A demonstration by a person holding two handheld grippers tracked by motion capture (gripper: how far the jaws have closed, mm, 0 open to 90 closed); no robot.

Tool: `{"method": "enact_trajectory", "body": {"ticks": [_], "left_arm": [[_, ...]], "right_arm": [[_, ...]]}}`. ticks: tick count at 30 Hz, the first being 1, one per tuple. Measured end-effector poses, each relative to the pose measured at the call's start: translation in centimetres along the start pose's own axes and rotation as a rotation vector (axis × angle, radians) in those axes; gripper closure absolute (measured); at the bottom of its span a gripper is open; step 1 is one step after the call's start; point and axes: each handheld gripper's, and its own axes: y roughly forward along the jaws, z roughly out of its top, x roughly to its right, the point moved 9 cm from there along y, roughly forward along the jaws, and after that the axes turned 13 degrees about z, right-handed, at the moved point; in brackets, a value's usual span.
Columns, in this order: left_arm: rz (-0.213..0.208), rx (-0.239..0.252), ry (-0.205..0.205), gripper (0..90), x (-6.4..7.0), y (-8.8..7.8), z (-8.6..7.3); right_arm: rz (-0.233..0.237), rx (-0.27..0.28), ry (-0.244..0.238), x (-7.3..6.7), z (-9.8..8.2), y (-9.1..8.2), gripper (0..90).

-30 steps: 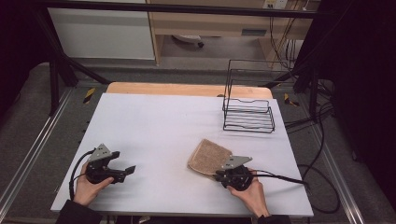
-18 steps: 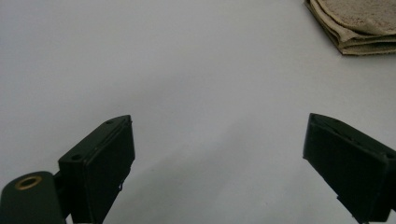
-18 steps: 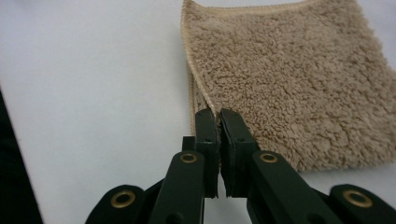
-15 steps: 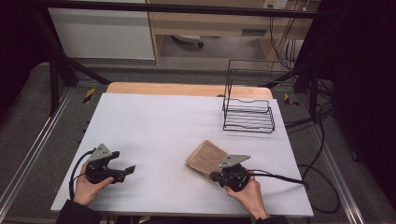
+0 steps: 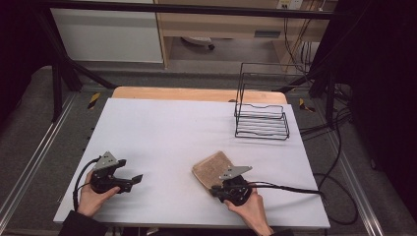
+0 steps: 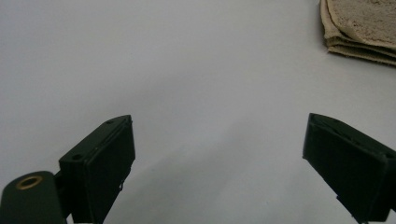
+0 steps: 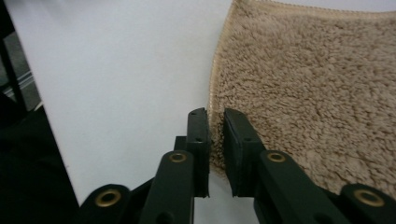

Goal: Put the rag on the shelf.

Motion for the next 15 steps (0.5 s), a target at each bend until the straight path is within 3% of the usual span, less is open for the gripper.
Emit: {"method": "enact_trajectory", "body": {"ticks": [3, 6, 7, 10, 12, 15], "left_arm": [[0.001, -0.002, 0.0, 9.3, 0.0, 0.0, 0.0], [0.0, 0.0, 0.0, 9.3, 0.0, 0.0, 0.0], [0.0, 0.001, 0.0, 9.3, 0.0, 0.0, 0.0], [0.003, 0.001, -0.004, 9.2, 0.0, 0.0, 0.1], [0.003, 0.001, -0.004, 9.2, 0.0, 0.0, 0.1], [0.003, -0.003, -0.004, 9.2, 0.0, 0.1, 0.0]], "right_arm": [[0.016, 0.026, -0.014, -0.2, 0.5, -0.5, 69.2], [-0.004, 0.047, -0.023, 0.0, 0.8, -1.2, 62.8], [-0.032, 0.077, -0.018, 0.9, 1.1, -2.2, 56.6], [-0.111, 0.093, 0.002, 3.1, 0.7, -3.6, 50.1], [-0.164, 0.09, 0.022, 4.8, 0.0, -4.5, 48.7], [-0.193, 0.099, 0.073, 6.6, -0.8, -5.4, 49.4]]}}
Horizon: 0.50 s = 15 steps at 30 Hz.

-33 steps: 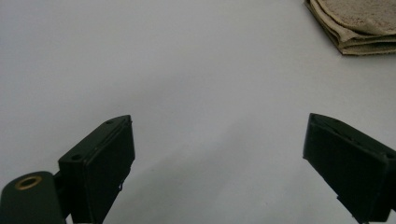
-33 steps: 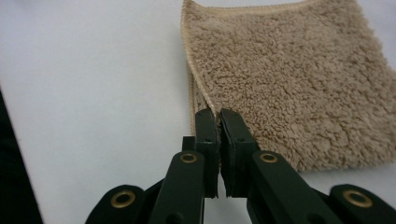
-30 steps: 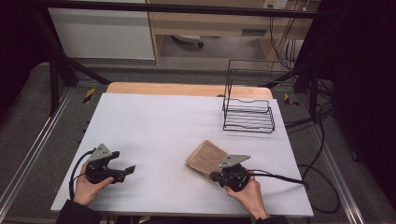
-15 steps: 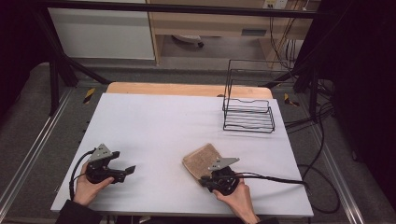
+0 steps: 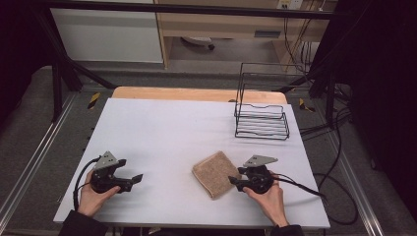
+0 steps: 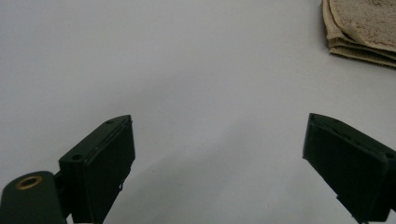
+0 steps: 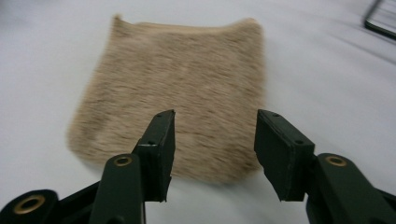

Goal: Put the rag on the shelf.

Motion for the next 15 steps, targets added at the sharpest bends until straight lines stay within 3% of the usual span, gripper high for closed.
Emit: {"method": "enact_trajectory", "body": {"ticks": [4, 6, 8, 15], "left_arm": [[-0.002, -0.001, 0.001, 9.2, 0.2, 0.1, 0.0], [-0.002, -0.002, 0.004, 9.2, 0.2, 0.1, 0.0], [-0.001, -0.003, 0.006, 9.2, 0.3, 0.1, 0.0], [-0.002, -0.006, 0.01, 9.3, 0.3, 0.1, 0.0]], "right_arm": [[-0.004, -0.013, 0.049, 1.5, -0.7, -0.1, 56.1], [0.004, -0.024, 0.055, 1.6, -0.9, 0.1, 57.2], [0.028, -0.051, 0.06, 1.7, -1.3, 0.7, 64.1], [0.053, -0.066, 0.083, 1.3, -1.6, 1.0, 74.2]]}}
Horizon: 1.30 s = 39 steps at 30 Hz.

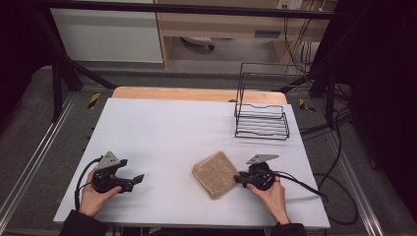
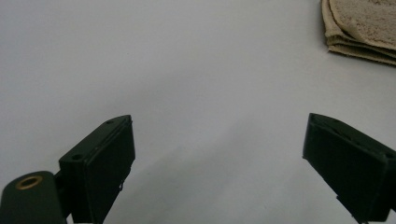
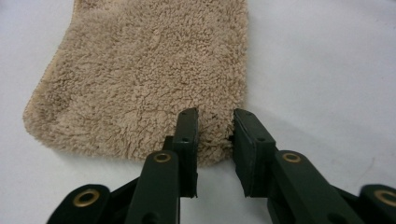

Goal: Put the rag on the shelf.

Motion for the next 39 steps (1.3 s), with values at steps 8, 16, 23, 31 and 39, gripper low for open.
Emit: {"method": "enact_trajectory", "body": {"ticks": [8, 16, 23, 31, 39], "left_arm": [[-0.005, -0.004, 0.002, 9.3, 0.6, 0.1, 0.1], [-0.008, -0.018, -0.017, 9.5, 2.2, 0.6, 0.8], [-0.013, -0.028, -0.041, 9.1, 3.6, 1.1, 2.2], [-0.033, -0.04, -0.016, 9.6, 6.7, 2.6, 4.4], [-0.055, -0.068, -0.006, 14.5, 10.6, 5.4, 6.5]], "right_arm": [[0.02, 0.005, 0.074, -0.9, -0.3, -0.4, 83.2], [0.02, 0.004, 0.104, -2.1, -1.4, -0.8, 81.1], [-0.011, 0.069, -0.002, -1.4, -0.4, -1.6, 53.1], [-0.047, 0.138, -0.048, 0.3, 0.2, -2.6, 19.9], [-0.086, 0.144, -0.063, 1.5, -0.1, -3.2, 7.6]]}}
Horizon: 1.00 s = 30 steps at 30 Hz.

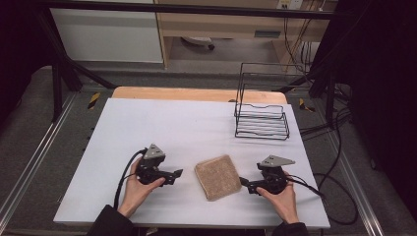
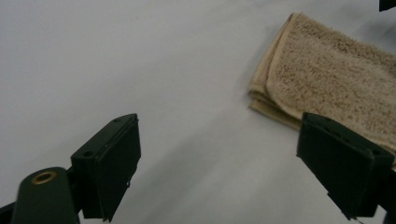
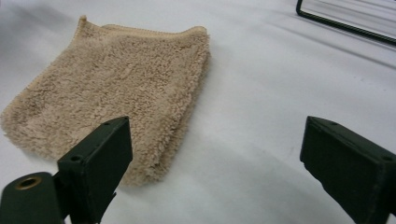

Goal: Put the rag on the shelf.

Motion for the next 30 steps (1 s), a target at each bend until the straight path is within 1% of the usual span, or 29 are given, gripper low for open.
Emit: {"method": "enact_trajectory", "body": {"ticks": [3, 8, 12, 15, 18, 23, 30], "left_arm": [[-0.004, -0.019, -0.001, 16.6, 1.2, 1.1, 0.6], [-0.005, -0.051, -0.023, 22.1, 2.7, 2.8, 1.1], [0.019, -0.084, -0.029, 30.3, 3.3, 4.0, 1.1], [0.025, -0.098, -0.035, 36.3, 3.6, 4.6, 1.1], [0.031, -0.109, -0.026, 41.4, 4.0, 5.0, 1.1], [0.02, -0.125, -0.044, 49.0, 4.5, 5.4, 1.0], [-0.004, -0.14, -0.059, 59.2, 4.9, 5.5, 0.9]], "right_arm": [[-0.002, -0.012, 0.004, 0.1, -0.1, -0.1, 5.8], [0.004, -0.011, 0.006, 0.1, 0.0, -0.1, 5.1], [0.003, -0.012, 0.004, 0.1, 0.0, -0.2, 5.0], [0.008, -0.007, 0.01, 0.0, 0.1, -0.2, 5.0], [0.008, -0.008, 0.011, 0.0, 0.1, -0.3, 5.0], [0.011, -0.008, 0.015, 0.0, 0.1, -0.3, 5.0], [0.021, -0.002, 0.029, -0.1, 0.2, -0.3, 4.9]]}}
